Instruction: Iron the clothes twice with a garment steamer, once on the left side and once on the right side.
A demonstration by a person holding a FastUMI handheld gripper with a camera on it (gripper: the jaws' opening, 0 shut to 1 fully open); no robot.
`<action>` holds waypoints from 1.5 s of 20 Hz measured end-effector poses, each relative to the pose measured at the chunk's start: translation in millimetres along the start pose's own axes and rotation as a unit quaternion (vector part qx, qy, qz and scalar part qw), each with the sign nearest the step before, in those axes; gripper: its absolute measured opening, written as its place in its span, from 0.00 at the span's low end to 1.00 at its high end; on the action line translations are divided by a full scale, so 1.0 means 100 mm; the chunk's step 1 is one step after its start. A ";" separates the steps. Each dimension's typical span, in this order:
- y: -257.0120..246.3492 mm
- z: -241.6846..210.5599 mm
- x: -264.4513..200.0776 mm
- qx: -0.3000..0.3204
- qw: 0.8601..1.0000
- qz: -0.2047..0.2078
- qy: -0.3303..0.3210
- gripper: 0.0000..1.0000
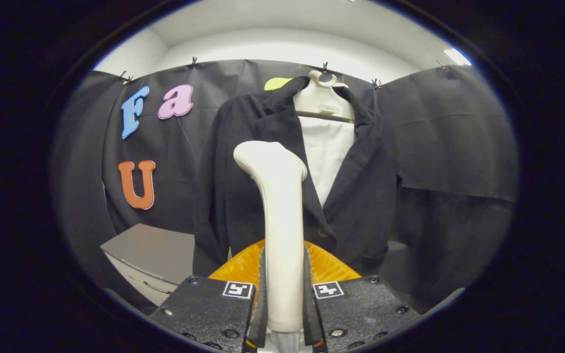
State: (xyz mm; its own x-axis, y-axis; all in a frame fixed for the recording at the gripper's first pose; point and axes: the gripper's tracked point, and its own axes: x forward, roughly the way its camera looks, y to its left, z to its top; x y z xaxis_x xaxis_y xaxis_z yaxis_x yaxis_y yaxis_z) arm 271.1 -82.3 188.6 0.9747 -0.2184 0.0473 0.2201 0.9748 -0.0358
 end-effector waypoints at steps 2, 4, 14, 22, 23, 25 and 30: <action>-0.02 -0.09 0.02 -0.009 1.000 -0.006 0.004 0.32; -0.05 -0.20 0.01 -0.014 1.000 -0.010 0.010 0.32; -0.23 -0.77 0.03 -0.033 0.998 -0.033 0.049 0.32; -0.32 -1.32 -0.03 -0.030 0.995 -0.032 0.090 0.32; -0.33 -1.36 -0.02 -0.033 0.995 -0.034 0.091 0.32; -0.34 -1.45 -0.01 -0.029 0.994 -0.032 0.099 0.31; -0.38 -1.73 -0.05 -0.024 0.992 -0.030 0.116 0.31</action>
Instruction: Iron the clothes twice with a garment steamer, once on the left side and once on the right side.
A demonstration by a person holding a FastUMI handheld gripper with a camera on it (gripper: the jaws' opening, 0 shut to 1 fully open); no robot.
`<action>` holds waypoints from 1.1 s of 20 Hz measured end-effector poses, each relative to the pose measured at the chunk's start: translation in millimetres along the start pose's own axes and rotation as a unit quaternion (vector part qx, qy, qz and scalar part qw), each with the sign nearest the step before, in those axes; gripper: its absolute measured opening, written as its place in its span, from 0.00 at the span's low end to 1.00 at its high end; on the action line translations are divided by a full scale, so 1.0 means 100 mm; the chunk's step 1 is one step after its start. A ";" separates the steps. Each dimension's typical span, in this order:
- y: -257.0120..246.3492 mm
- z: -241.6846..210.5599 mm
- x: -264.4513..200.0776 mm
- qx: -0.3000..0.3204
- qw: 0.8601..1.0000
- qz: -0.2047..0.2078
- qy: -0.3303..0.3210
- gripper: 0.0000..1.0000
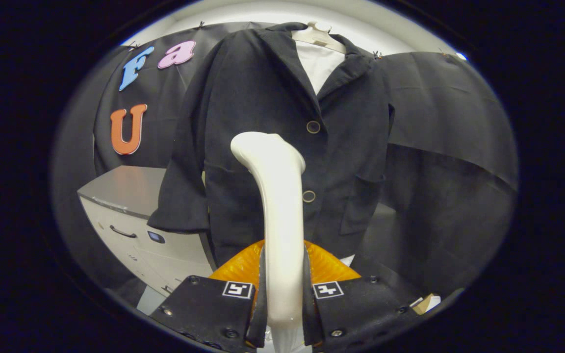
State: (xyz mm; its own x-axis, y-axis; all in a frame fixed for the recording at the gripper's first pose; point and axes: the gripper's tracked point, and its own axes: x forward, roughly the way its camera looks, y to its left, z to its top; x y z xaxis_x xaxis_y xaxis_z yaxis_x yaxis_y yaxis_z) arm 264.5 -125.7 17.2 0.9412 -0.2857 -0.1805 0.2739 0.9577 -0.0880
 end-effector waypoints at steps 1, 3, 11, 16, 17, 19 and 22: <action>0.00 -0.07 0.00 0.004 1.000 0.002 0.004 0.31; 0.01 -0.19 0.03 0.008 1.000 0.006 0.013 0.31; 0.05 -0.62 0.12 -0.002 0.999 0.007 0.035 0.32; 0.04 -0.93 0.20 -0.014 0.998 0.003 0.057 0.32; 0.05 -1.02 0.19 -0.015 0.998 0.003 0.063 0.32; 0.07 -1.15 0.20 -0.015 0.997 0.002 0.075 0.32; 0.10 -1.25 0.22 -0.015 0.996 0.003 0.086 0.32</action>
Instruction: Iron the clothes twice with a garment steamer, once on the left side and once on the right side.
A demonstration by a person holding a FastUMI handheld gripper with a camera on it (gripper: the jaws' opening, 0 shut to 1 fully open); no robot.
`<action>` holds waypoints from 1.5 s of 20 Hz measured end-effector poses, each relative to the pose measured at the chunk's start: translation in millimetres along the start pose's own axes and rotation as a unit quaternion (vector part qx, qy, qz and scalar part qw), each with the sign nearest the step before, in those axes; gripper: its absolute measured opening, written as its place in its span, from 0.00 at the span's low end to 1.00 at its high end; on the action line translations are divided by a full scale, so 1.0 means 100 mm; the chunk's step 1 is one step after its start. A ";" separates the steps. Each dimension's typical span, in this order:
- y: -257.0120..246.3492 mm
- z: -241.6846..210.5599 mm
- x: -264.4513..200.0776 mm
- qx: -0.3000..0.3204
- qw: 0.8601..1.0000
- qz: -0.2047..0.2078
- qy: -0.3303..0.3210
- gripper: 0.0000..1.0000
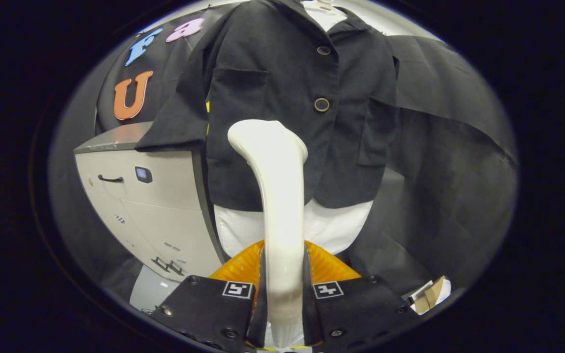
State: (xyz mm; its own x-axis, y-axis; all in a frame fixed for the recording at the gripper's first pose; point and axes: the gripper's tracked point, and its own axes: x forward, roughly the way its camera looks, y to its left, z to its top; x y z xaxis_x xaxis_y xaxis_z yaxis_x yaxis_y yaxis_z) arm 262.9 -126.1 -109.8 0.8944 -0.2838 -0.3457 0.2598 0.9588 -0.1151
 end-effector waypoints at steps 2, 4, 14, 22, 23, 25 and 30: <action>0.00 0.00 -0.02 0.003 1.000 0.002 0.001 0.32; -0.04 0.03 -0.07 0.010 1.000 0.006 0.003 0.31; -0.72 0.28 -0.87 0.065 0.997 -0.004 -0.047 0.32; -1.61 1.15 -1.42 0.097 0.988 -0.008 -0.117 0.32; -1.69 1.30 -1.43 0.097 0.987 -0.004 -0.126 0.32; -1.82 1.61 -1.43 0.097 0.985 0.003 -0.144 0.31; -2.02 2.24 -1.26 0.095 0.981 0.013 -0.169 0.32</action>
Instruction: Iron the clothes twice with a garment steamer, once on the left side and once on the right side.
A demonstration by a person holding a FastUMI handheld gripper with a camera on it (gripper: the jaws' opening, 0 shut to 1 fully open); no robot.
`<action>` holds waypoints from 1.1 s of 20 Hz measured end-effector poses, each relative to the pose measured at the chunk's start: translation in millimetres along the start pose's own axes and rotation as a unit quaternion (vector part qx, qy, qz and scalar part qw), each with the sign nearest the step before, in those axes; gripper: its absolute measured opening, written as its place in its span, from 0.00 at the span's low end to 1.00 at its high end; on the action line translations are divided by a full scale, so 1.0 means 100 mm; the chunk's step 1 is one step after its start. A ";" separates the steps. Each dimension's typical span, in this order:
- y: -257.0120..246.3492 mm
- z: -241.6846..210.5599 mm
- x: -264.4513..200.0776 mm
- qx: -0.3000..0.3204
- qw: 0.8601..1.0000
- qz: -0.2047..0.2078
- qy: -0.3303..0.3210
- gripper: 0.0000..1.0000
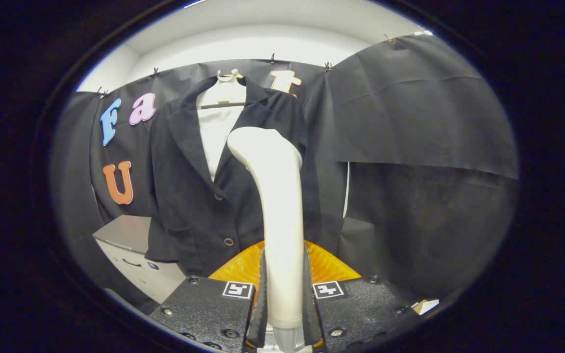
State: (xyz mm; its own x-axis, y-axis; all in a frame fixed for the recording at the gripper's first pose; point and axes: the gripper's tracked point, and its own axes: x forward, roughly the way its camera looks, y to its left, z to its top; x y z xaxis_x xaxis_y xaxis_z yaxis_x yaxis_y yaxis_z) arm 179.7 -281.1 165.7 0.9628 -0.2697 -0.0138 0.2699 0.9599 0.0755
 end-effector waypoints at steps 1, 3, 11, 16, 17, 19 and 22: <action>0.00 0.10 0.10 0.001 1.000 0.000 -0.003 0.32; 0.03 0.23 0.29 0.003 1.000 0.004 -0.003 0.32; 0.24 0.33 0.95 -0.031 0.999 -0.011 0.004 0.31; 0.20 0.23 1.01 -0.051 0.998 -0.033 0.011 0.32; 0.20 0.19 1.02 -0.052 0.998 -0.035 0.014 0.32; 0.16 0.11 1.05 -0.056 0.997 -0.040 0.017 0.32; 0.14 0.00 1.05 -0.058 0.997 -0.045 0.025 0.32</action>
State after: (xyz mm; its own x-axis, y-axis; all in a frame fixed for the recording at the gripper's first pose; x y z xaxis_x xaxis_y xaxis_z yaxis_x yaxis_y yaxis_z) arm 284.3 -296.4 165.5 0.9329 -0.3540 -0.0661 0.3517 0.9351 -0.0441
